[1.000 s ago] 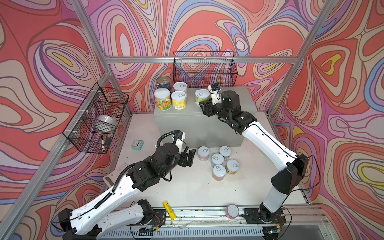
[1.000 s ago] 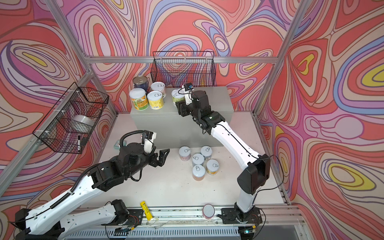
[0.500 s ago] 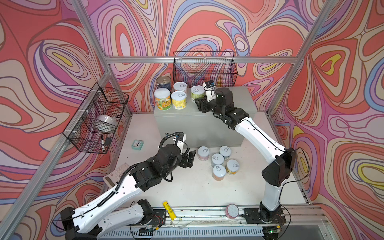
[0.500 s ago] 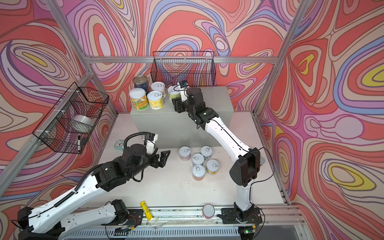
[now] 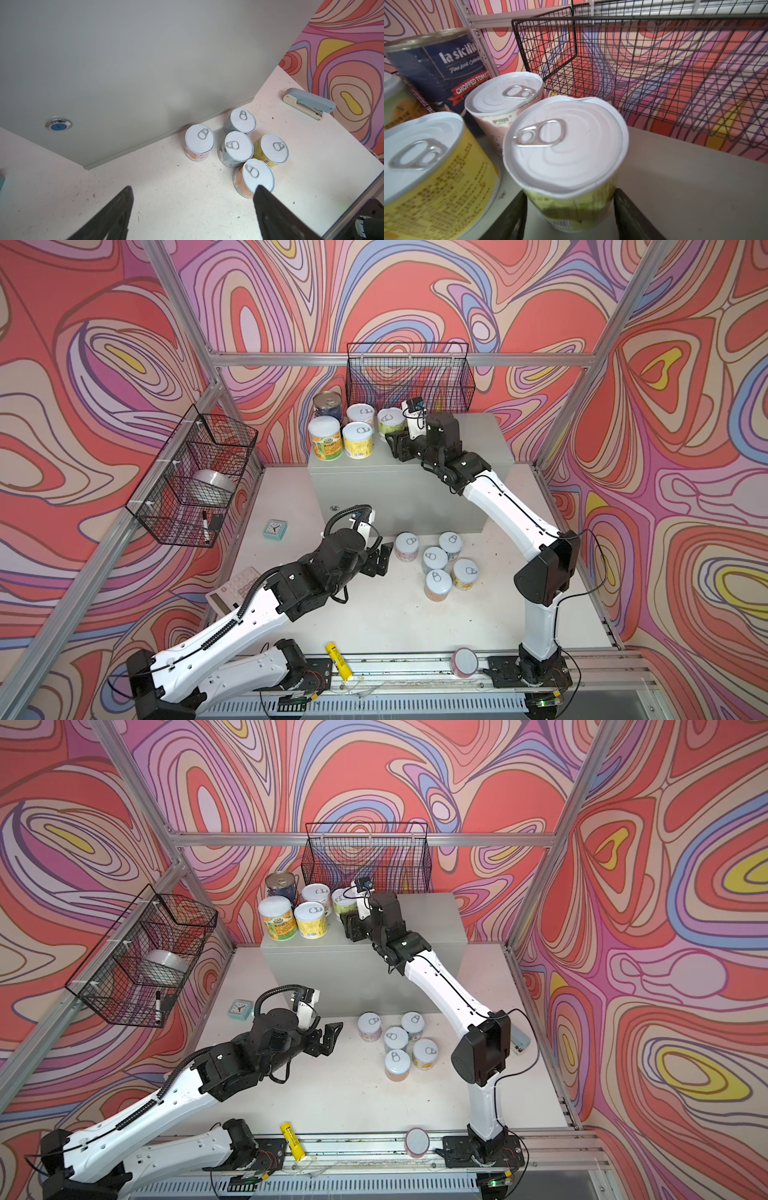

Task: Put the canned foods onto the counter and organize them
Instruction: 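Push the green can toward the yellow can with the right gripper while the left lowers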

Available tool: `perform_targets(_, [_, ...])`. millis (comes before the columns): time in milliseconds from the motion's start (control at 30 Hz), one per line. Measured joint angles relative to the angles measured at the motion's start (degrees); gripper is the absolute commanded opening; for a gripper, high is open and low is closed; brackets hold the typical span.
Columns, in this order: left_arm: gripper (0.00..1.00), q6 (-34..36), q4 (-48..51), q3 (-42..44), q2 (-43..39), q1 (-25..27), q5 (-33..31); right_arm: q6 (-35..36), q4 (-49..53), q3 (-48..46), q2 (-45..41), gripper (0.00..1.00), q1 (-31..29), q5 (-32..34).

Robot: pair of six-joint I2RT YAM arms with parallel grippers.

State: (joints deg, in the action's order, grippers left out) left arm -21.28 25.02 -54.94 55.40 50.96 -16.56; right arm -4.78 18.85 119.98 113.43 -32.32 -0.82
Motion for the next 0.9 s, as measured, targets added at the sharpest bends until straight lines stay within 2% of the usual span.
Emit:
perform_targets(433, [0.92,0.0,-0.42,0.22,1.29,0.0,-0.02,-0.24,1.75,5.73,3.91,0.67,0.0,1.16])
perform_targets(567, [0.93,0.02,-0.44,0.22,1.46,0.0,-0.02,-0.24,1.84,5.75,3.91,0.69,0.0,1.68])
perform_targets(700, [1.0,0.02,-0.76,0.24,1.6,0.0,-0.04,-0.22,1.36,5.27,3.78,0.73,0.0,2.14])
perform_targets(900, [1.0,-0.04,-1.68,0.92,1.7,0.0,-1.51,-0.24,1.6,1.53,0.07,0.74,0.0,2.49])
